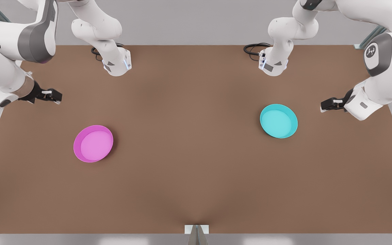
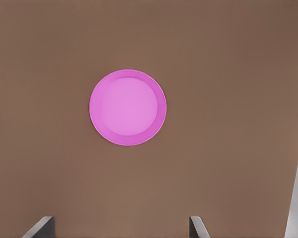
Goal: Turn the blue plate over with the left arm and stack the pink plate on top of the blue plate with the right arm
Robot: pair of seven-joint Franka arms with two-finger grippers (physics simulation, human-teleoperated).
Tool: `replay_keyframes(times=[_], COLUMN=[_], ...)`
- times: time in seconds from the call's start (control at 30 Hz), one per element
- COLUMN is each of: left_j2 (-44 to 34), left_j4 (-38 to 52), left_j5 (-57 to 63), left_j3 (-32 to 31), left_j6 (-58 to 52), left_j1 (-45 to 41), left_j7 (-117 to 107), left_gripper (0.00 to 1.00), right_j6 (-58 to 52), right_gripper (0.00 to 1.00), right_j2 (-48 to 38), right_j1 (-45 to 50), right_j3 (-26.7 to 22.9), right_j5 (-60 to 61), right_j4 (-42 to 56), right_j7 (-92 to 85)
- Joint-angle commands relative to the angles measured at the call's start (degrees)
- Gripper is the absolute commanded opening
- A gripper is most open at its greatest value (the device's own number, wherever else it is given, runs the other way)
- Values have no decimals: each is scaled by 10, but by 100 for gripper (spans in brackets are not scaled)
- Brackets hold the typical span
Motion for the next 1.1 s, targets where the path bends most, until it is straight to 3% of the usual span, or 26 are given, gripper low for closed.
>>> replay_keyframes(times=[0.0,0.1,0.13,0.17,0.2,0.3,0.43,0.6,1.07], left_j2=[1,13,21,44,71,58,64,91,94], left_j4=[1,-65,-105,-149,-167,-319,-440,-499,-556], left_j5=[1,-8,-17,-104,-107,-128,-217,-279,-312], left_j3=[0,23,53,111,123,135,163,162,155], left_j6=[0,4,48,85,106,281,465,530,535], left_j1=[0,18,20,21,28,36,36,36,2], left_j7=[-12,-14,-10,77,197,321,563,740,689], left_gripper=[100,100,100,100,100,100,100,100,100], right_j6=[28,28,28,28,28,28,34,28,30], right_gripper=[100,100,100,100,100,100,100,100,100], right_j2=[0,1,1,3,2,2,27,28,36], right_j1=[0,0,0,0,0,0,2,-4,-12], right_j3=[-1,-1,-1,-1,-2,-2,-2,-2,-2], right_j5=[0,0,0,0,0,-1,2,6,14], right_j4=[0,0,0,0,0,-1,1,-1,-2], right_j7=[-14,-14,-14,-14,-14,-14,-8,-6,-6])
